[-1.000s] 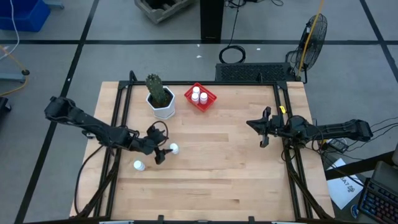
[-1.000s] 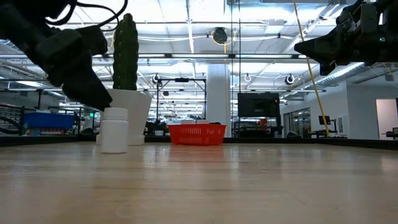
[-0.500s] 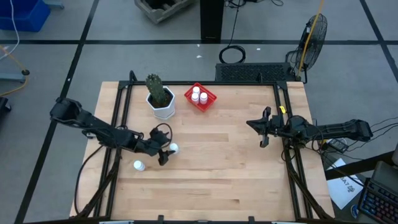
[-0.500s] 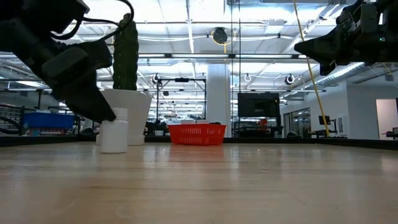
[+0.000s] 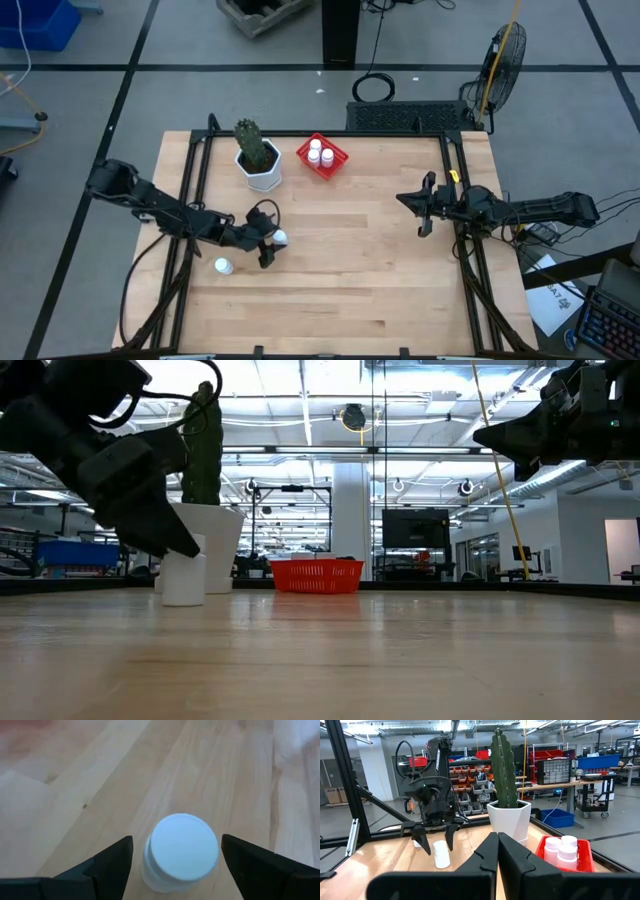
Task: Pick and place pill bottles into a basket
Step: Put the right white pill bottle into the red bin
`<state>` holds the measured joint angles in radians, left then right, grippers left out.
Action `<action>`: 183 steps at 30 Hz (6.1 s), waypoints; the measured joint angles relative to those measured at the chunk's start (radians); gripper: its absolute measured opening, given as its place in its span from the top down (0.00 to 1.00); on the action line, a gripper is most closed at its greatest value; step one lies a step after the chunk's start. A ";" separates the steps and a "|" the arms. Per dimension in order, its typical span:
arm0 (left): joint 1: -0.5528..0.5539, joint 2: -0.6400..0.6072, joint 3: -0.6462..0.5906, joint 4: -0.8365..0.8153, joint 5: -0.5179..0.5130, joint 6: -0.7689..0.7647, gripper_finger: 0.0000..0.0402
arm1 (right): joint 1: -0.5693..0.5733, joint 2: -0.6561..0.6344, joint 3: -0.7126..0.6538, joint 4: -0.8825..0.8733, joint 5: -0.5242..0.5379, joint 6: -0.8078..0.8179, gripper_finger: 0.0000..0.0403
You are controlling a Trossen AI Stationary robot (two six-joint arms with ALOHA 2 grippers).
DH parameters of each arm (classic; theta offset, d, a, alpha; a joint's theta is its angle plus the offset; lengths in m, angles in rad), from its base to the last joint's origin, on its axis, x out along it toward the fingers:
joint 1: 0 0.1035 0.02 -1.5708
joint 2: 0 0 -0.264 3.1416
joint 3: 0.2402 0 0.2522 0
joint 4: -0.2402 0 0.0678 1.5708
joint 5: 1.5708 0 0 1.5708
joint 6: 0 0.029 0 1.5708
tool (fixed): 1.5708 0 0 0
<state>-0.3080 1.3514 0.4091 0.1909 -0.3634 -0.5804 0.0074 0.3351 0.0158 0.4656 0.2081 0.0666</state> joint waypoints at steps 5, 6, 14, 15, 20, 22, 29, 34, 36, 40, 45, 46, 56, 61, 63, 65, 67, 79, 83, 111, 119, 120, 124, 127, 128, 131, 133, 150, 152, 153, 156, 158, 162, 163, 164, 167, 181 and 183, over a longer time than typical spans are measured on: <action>0.000 -0.005 0.000 0.022 0.006 0.004 0.36 | 0.000 0.000 0.000 0.000 0.000 0.000 0.99; 0.000 -0.005 0.000 0.020 0.006 0.003 0.39 | 0.000 0.000 0.000 0.000 0.000 0.000 0.99; 0.000 -0.005 0.000 0.022 0.024 -0.005 0.54 | 0.000 0.000 0.000 0.000 0.000 0.000 0.99; 0.000 -0.005 0.000 0.024 0.023 -0.005 0.54 | 0.000 0.000 0.000 0.000 0.000 0.000 0.99; 0.001 -0.005 0.001 0.070 -0.024 0.012 0.52 | 0.000 0.000 0.000 0.000 0.000 0.000 0.99; 0.009 -0.005 0.010 0.097 -0.034 0.047 0.52 | 0.000 0.000 0.000 0.000 0.000 0.000 0.99; 0.114 -0.005 0.062 0.181 -0.048 0.178 0.57 | 0.000 0.000 0.000 0.000 0.000 0.000 0.99; 0.233 -0.001 0.130 0.179 0.032 0.239 0.57 | 0.000 0.000 0.000 0.000 0.000 0.000 0.99; 0.278 0.009 0.168 0.181 0.064 0.269 0.56 | 0.000 0.000 0.000 -0.001 0.000 0.000 0.99; 0.360 0.053 0.254 0.181 0.129 0.327 0.57 | 0.000 0.000 0.000 0.000 0.000 0.000 0.99; 0.445 0.156 0.361 0.164 0.171 0.373 0.58 | 0.000 0.000 0.000 0.000 0.000 0.000 0.99; 0.460 0.183 0.386 0.159 0.183 0.381 0.57 | 0.000 0.000 0.000 0.000 0.000 0.000 0.99; 0.564 0.396 0.562 0.132 0.174 0.396 0.57 | 0.000 0.000 0.000 0.000 0.000 0.000 0.99; 0.603 0.415 0.597 0.128 0.171 0.388 0.56 | 0.000 0.000 0.000 0.000 0.000 0.000 0.99; 0.624 0.414 0.599 0.132 0.164 0.377 0.56 | 0.000 0.000 0.000 0.000 0.000 0.000 0.99; 0.646 0.415 0.599 0.122 0.183 0.376 0.57 | 0.000 0.000 0.000 0.000 0.000 0.000 0.99; 0.660 0.415 0.598 0.115 0.212 0.374 0.58 | 0.000 0.000 0.000 0.000 0.000 0.000 0.99; 0.657 0.465 0.596 0.111 0.198 0.386 0.57 | 0.000 0.000 0.000 0.000 0.000 0.000 0.99; 0.661 0.469 0.597 0.123 0.178 0.386 0.58 | 0.000 0.000 0.000 0.000 0.000 0.000 0.99; 0.673 0.592 0.598 0.164 0.109 0.396 0.54 | 0.000 0.000 0.000 0.000 0.000 0.000 0.99; 0.674 0.591 0.598 0.139 0.041 0.384 0.54 | 0.000 0.000 0.000 0.000 0.000 0.000 0.99; 0.674 0.591 0.598 0.140 0.044 0.384 0.54 | 0.000 0.000 0.000 0.000 0.000 0.000 0.99; 0.674 0.591 0.598 0.136 0.044 0.375 0.54 | 0.000 0.000 0.000 0.000 0.000 0.000 0.99; 0.674 0.591 0.598 0.136 0.047 0.372 0.54 | 0.000 0.000 0.000 0.000 0.000 0.000 0.99; 0.673 0.591 0.598 0.136 0.050 0.372 0.54 | 0.000 0.000 0.000 0.000 0.000 0.000 0.99; 0.674 0.591 0.598 0.136 0.072 0.368 0.54 | 0.000 0.000 0.000 0.000 0.000 0.000 0.99; 0.673 0.591 0.598 0.136 0.074 0.364 0.54 | 0.000 0.000 0.000 0.000 0.000 0.000 0.99; 0.673 0.593 0.594 0.109 0.062 0.336 0.37 | 0.000 0.000 0.000 0.000 0.000 0.000 0.99; 0.673 0.593 0.594 0.109 0.061 0.336 0.33 | 0.000 0.000 0.000 0.000 0.000 0.000 0.99; 0.673 0.593 0.594 0.107 0.060 0.336 0.32 | 0.000 0.000 0.000 0.000 0.000 0.000 0.99; 0.672 0.593 0.594 0.108 0.072 0.339 0.28 | 0.000 0.000 0.000 0.000 0.000 0.000 0.99; 0.671 0.593 0.594 0.112 0.074 0.340 0.27 | 0.000 0.000 0.000 0.000 0.000 0.000 0.99; 0.666 0.593 0.595 0.118 0.074 0.343 0.26 | 0.000 0.000 0.000 0.000 0.000 0.000 0.99; 0.666 0.593 0.595 0.122 0.074 0.344 0.26 | 0.000 0.000 0.000 0.000 0.000 0.000 0.99; 0.666 0.593 0.595 0.125 0.074 0.344 0.26 | 0.000 0.000 0.000 0.000 0.000 0.000 0.99; 0.666 0.593 0.595 0.129 0.074 0.344 0.26 | 0.000 0.000 0.000 0.000 0.000 0.000 0.99; 0.666 0.592 0.596 0.154 0.074 0.346 0.26 | 0.000 0.000 0.000 0.000 0.000 0.000 0.99; 0.666 0.592 0.596 0.155 0.074 0.338 0.26 | 0.000 0.000 0.000 0.000 0.000 0.000 0.99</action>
<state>0.3580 1.9434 1.0054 0.3460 -0.2893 -0.2420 0.0074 0.3350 0.0161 0.4656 0.2081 0.0666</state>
